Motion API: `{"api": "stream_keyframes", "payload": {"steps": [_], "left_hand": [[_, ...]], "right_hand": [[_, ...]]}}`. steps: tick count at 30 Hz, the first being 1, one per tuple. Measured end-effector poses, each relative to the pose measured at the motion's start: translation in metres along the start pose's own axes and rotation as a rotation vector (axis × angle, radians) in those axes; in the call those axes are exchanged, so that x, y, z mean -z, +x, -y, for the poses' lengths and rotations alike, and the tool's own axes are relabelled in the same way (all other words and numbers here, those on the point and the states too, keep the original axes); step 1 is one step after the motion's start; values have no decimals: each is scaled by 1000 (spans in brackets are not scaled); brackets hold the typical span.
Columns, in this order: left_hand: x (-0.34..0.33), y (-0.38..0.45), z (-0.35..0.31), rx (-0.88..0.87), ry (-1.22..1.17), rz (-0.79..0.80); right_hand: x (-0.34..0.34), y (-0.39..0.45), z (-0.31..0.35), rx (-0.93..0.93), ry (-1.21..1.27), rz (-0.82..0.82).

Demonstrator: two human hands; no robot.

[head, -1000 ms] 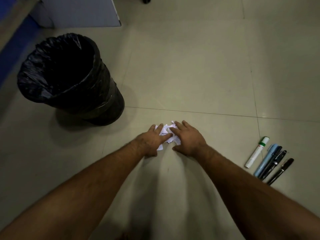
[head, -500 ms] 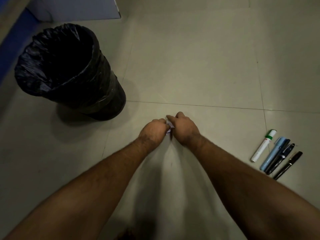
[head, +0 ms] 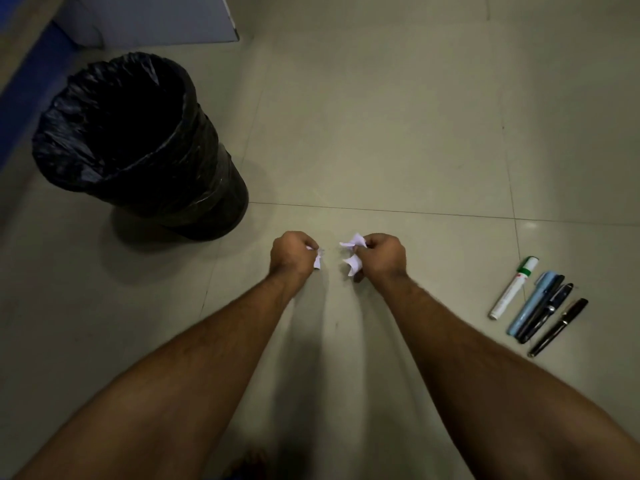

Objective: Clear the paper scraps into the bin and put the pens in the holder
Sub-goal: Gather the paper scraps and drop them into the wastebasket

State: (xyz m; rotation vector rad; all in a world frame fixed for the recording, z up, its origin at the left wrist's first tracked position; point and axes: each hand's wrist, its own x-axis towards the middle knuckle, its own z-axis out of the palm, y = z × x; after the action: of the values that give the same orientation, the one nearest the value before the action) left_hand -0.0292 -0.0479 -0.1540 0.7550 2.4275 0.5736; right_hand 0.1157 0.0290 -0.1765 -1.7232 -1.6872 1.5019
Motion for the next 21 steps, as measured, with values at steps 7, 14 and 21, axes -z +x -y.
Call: {"api": "stream_keyframes", "payload": {"steps": [7, 14, 21], "left_hand": [[59, -10, -40, -19, -147, -33], [187, -17, -88, -173, -147, -188], [311, 2, -68, -126, -163, -446]], "right_hand": [[12, -24, 56, -92, 434, 49], [0, -62, 196, 72, 501, 119], [-71, -90, 317, 331, 314, 59]]}}
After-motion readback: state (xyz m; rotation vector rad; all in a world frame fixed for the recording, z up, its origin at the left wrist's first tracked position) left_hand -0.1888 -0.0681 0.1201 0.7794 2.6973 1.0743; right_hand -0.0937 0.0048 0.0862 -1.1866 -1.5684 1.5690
